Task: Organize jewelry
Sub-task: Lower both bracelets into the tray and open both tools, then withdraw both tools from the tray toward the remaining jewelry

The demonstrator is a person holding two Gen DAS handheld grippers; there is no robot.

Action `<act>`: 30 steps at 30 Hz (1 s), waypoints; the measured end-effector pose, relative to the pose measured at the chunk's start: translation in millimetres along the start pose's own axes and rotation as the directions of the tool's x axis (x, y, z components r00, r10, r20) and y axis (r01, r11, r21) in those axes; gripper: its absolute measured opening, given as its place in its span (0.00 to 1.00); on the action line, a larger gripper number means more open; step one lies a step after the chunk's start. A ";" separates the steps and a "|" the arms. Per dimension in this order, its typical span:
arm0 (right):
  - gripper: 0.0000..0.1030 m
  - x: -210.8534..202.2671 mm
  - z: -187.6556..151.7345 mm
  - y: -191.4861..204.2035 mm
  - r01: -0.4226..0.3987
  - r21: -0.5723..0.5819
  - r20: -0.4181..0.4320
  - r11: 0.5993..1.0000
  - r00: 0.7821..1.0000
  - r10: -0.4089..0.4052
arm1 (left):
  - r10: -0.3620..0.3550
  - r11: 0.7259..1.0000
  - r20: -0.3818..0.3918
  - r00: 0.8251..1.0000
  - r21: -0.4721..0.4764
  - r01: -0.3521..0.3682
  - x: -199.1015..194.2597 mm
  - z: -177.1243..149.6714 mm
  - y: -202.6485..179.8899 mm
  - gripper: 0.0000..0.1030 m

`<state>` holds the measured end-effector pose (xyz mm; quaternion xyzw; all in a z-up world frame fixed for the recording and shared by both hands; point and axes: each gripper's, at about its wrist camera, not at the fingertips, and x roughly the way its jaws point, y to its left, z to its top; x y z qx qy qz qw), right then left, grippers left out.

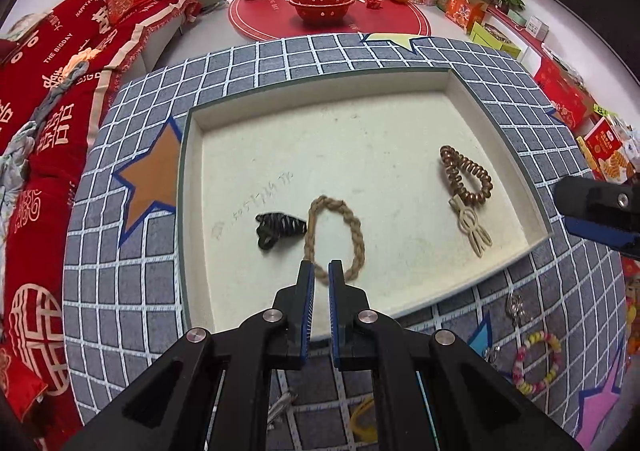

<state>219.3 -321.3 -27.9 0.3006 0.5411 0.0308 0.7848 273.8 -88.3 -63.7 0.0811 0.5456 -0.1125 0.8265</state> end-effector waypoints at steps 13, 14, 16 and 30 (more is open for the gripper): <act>0.85 -28.7 -73.3 -5.8 0.020 -0.027 -0.007 0.999 1.000 -0.020 | -0.012 0.999 0.021 1.000 -0.048 0.013 -37.3 -57.7 16.4 1.00; 0.85 -29.9 -79.9 -8.1 0.026 -0.025 -0.008 0.999 1.000 -0.026 | -0.006 0.999 0.013 1.000 -0.048 0.007 -36.7 -65.3 17.4 1.00; 0.86 -31.3 -89.4 -9.9 0.040 -0.020 -0.009 0.999 0.999 -0.040 | 0.016 0.998 -0.011 1.000 -0.053 -0.017 -35.0 -83.1 20.4 1.00; 0.86 -31.4 -151.8 -41.6 0.137 0.005 -0.092 0.991 0.986 -0.136 | 0.011 0.989 -0.126 0.992 -0.148 -0.030 -25.0 -153.2 53.3 1.00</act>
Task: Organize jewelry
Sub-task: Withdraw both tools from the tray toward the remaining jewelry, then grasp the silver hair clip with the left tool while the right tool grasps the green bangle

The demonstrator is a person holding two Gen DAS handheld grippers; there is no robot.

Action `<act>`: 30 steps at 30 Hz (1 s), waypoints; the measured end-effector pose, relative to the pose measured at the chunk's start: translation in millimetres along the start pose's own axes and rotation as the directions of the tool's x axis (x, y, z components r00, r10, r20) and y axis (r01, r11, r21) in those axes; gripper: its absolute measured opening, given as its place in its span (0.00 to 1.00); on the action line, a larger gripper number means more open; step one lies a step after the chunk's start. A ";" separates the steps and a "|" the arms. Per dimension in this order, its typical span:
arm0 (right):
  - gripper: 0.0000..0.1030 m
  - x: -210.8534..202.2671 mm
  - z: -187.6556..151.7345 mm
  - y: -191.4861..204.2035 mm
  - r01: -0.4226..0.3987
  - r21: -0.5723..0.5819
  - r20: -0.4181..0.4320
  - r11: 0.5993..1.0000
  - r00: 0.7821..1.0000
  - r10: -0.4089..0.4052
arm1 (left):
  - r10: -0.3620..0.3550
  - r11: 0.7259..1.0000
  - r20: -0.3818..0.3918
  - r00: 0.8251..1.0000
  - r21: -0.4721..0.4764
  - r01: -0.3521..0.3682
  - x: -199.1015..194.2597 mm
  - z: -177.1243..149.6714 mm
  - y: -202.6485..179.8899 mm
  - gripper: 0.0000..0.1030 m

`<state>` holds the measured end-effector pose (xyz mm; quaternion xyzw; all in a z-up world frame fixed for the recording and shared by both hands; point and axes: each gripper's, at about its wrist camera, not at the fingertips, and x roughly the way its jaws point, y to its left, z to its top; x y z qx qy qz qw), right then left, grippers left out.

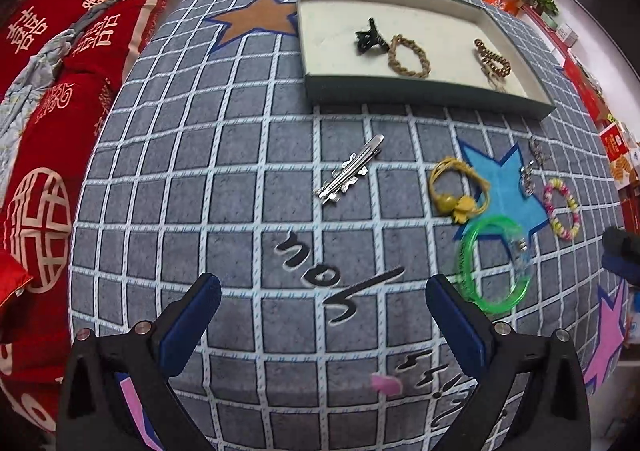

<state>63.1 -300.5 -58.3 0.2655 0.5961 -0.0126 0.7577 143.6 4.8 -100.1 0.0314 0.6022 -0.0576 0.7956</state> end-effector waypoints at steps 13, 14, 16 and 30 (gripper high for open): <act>0.86 22.3 -44.8 16.0 0.085 -0.070 -0.085 0.994 0.992 -0.091 | 0.021 0.998 0.000 1.000 0.062 -0.021 2.1 -8.0 -4.8 1.00; 0.86 23.3 -47.0 18.6 0.092 -0.079 -0.084 0.993 0.992 -0.099 | 0.026 0.998 0.001 1.000 0.061 -0.026 2.9 -7.3 -4.3 1.00; 0.86 25.6 -48.5 22.4 0.099 -0.088 -0.083 0.991 0.991 -0.107 | 0.021 0.998 -0.002 1.000 0.055 -0.020 5.5 -4.3 -2.6 1.00; 0.86 47.6 -39.9 42.1 0.160 -0.122 -0.058 0.980 0.984 -0.168 | 0.002 0.992 0.037 0.999 0.124 -0.007 19.0 34.4 -0.8 0.96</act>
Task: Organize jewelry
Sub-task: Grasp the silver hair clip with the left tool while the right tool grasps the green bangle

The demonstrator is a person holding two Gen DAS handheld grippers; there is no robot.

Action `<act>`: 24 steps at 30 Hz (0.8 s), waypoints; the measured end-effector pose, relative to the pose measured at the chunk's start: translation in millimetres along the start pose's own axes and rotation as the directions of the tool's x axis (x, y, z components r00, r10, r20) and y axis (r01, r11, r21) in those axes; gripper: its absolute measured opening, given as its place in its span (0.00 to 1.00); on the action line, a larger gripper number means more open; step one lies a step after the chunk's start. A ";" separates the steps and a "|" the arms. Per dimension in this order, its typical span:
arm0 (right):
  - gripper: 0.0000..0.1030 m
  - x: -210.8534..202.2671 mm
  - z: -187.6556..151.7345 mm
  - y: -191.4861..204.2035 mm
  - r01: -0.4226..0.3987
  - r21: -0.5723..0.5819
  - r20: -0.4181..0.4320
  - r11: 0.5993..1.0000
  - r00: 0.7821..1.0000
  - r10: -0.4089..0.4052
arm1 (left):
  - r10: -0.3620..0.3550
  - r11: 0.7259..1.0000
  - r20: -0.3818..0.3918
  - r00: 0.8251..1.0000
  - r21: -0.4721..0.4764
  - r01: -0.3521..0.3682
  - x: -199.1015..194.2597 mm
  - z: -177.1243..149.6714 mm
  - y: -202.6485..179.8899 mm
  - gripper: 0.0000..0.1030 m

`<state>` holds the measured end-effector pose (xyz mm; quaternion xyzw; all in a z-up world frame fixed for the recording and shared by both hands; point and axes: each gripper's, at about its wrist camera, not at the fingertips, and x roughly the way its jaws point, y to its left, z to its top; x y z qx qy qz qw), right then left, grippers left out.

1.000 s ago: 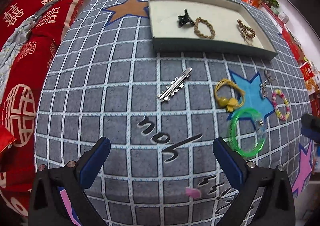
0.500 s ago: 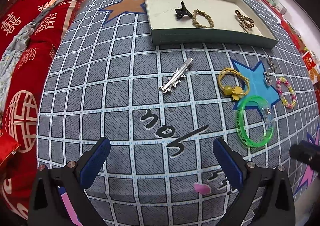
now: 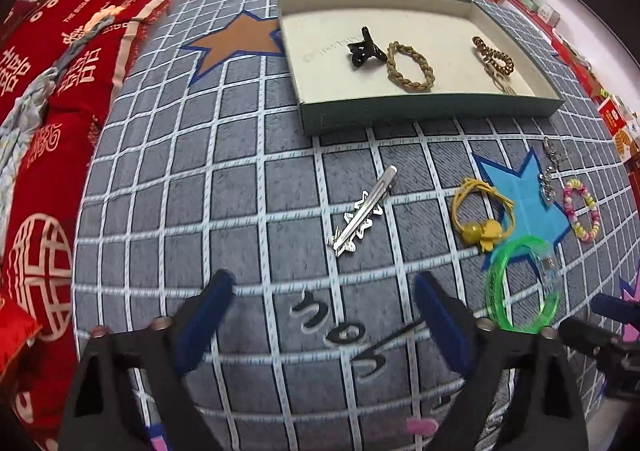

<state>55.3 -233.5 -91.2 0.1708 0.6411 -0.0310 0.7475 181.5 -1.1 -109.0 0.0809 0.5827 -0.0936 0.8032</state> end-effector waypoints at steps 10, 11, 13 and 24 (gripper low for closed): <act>0.79 13.3 17.0 15.4 0.020 -0.041 -0.003 0.999 1.000 -0.020 | 0.016 0.999 0.028 0.999 0.040 -0.017 10.7 16.5 -7.7 0.96; 0.79 14.9 17.8 16.2 0.022 -0.043 -0.005 0.999 1.000 -0.023 | 0.015 0.999 0.028 0.999 0.040 -0.016 11.9 18.7 -7.8 0.96; 0.79 17.6 19.0 18.2 0.031 -0.051 -0.006 0.998 0.999 -0.031 | 0.022 0.999 0.027 0.999 0.045 -0.024 15.4 22.1 -8.9 0.96; 0.52 28.5 35.5 51.8 0.128 -0.120 0.030 0.984 0.992 -0.125 | 0.004 0.997 0.006 1.000 0.071 -0.005 27.8 33.9 -20.4 0.97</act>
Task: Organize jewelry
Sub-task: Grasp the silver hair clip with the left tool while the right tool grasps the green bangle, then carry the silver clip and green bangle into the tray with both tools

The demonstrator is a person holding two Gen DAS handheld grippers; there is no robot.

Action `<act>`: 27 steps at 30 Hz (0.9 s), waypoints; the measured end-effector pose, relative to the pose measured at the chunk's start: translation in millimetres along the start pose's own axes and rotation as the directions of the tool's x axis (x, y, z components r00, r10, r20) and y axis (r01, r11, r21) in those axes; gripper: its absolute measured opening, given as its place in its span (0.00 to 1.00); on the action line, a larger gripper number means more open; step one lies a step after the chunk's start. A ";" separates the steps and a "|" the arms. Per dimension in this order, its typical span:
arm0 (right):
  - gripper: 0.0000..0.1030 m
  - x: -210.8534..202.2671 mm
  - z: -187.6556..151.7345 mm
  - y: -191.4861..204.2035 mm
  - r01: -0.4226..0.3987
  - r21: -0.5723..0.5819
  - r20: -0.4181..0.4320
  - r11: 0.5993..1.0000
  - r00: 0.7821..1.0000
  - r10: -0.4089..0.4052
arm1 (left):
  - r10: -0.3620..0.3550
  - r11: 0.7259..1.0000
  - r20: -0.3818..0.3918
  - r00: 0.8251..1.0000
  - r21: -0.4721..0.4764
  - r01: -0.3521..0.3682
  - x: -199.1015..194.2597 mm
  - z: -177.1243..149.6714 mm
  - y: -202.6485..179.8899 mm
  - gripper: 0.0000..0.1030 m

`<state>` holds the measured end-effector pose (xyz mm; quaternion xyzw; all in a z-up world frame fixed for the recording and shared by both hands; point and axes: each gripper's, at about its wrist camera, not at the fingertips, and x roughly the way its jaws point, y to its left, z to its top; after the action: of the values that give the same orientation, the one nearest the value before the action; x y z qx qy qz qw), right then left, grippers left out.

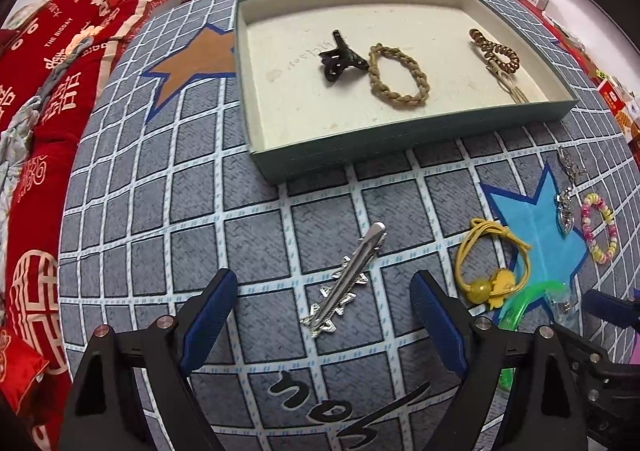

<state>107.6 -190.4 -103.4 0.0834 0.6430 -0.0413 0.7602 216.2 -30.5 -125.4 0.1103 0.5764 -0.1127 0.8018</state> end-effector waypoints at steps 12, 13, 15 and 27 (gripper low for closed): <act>0.39 6.4 4.9 28.2 0.043 -0.070 0.012 0.997 0.999 -0.042 | -0.070 0.997 0.010 0.997 0.044 0.070 -10.5 -2.1 -16.0 0.36; 0.37 6.2 2.9 29.0 0.046 -0.071 0.013 0.996 0.999 -0.045 | -0.072 0.996 0.013 0.997 0.045 0.071 -11.2 -3.0 -17.5 0.34; 0.32 6.1 0.7 30.1 0.051 -0.079 0.015 0.996 0.999 -0.050 | -0.068 0.997 0.019 0.997 0.041 0.068 -13.5 -6.7 -20.3 0.29; 0.10 -8.4 -1.8 -12.5 -0.111 0.013 0.029 0.994 0.994 0.110 | -0.155 0.985 0.028 0.987 -0.072 0.157 -36.8 -24.9 -5.1 0.29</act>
<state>102.3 -202.7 -96.4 0.1238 0.6264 -0.0051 0.7696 180.8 -25.7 -98.4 0.0340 0.5778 -0.1551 0.8006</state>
